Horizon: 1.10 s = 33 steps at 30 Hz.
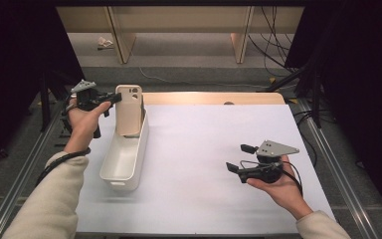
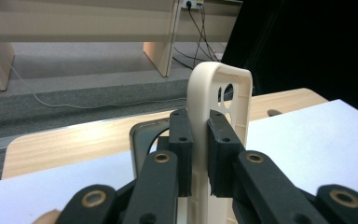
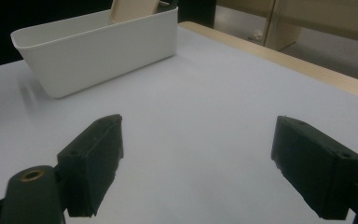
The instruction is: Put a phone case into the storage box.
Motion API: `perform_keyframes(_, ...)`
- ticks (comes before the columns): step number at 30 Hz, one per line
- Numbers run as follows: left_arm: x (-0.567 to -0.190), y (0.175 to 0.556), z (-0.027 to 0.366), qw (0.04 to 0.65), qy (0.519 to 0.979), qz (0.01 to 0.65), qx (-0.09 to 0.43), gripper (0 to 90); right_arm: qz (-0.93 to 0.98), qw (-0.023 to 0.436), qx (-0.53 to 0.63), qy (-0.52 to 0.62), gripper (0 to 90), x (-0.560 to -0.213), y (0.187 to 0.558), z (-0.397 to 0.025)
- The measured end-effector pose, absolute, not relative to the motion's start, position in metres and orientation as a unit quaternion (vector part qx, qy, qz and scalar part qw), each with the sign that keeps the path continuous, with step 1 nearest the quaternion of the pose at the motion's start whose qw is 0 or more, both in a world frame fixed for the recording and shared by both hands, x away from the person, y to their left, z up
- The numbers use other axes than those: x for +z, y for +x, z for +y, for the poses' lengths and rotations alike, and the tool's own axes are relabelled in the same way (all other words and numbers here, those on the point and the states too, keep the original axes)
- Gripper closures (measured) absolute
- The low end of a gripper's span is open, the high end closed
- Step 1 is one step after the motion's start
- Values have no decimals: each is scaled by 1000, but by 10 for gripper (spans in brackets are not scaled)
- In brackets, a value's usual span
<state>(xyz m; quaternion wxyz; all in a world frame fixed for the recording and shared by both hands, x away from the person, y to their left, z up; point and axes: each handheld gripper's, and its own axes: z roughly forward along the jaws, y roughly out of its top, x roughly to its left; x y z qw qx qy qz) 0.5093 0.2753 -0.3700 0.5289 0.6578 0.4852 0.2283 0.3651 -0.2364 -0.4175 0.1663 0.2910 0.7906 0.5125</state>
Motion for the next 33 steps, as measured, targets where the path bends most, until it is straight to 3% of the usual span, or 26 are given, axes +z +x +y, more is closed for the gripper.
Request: perform_keyframes(33, -398, 519, 270, 527, 654, 499, 212, 814, 792, 166, 512, 288, 179, -417, 365, -236)
